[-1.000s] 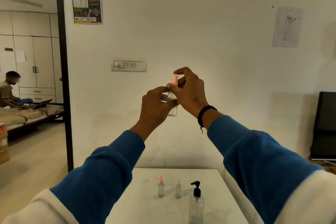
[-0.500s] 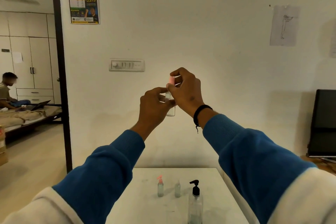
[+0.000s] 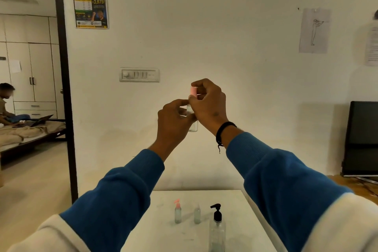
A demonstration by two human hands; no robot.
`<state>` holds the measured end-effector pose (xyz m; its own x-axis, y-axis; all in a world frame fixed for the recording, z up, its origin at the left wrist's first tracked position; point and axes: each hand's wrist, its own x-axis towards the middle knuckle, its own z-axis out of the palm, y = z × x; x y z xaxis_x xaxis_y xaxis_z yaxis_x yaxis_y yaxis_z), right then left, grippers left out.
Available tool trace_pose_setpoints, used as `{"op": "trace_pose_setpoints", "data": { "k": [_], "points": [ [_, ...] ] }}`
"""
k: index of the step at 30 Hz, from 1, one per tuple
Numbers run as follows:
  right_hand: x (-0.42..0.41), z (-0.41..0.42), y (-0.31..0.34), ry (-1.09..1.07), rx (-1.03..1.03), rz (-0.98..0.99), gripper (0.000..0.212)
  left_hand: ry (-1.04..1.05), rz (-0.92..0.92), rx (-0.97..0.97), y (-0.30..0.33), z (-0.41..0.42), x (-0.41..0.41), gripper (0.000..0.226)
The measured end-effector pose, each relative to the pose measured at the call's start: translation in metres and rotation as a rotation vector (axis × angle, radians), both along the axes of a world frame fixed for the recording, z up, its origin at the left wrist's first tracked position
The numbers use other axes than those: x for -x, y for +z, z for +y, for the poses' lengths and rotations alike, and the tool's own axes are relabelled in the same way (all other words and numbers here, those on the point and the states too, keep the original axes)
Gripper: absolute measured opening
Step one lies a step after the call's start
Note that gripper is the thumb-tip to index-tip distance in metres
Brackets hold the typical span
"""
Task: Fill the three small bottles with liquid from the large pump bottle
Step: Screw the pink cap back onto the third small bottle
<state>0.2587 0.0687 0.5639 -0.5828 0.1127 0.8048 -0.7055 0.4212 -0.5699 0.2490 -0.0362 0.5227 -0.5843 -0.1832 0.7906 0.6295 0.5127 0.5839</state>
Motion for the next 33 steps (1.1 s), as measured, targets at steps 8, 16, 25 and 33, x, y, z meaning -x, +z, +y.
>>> {"op": "trace_pose_setpoints", "data": {
  "k": [8, 16, 25, 33],
  "points": [
    [0.003, -0.002, -0.001, 0.005, 0.035, -0.007, 0.032, 0.007, 0.009, 0.005, -0.002, -0.001, -0.001, 0.045],
    [0.005, 0.001, -0.004, 0.035, 0.032, -0.051, 0.027, 0.001, -0.010, -0.008, -0.006, -0.004, -0.001, 0.044],
    [0.006, -0.001, -0.007, 0.047, 0.039, -0.081, 0.024, 0.010, -0.023, 0.014, -0.010, -0.004, -0.002, 0.045],
    [0.009, -0.006, -0.009, -0.019, -0.033, -0.074, 0.028, 0.039, -0.016, 0.032, -0.016, -0.005, 0.001, 0.044]
  ]
}}
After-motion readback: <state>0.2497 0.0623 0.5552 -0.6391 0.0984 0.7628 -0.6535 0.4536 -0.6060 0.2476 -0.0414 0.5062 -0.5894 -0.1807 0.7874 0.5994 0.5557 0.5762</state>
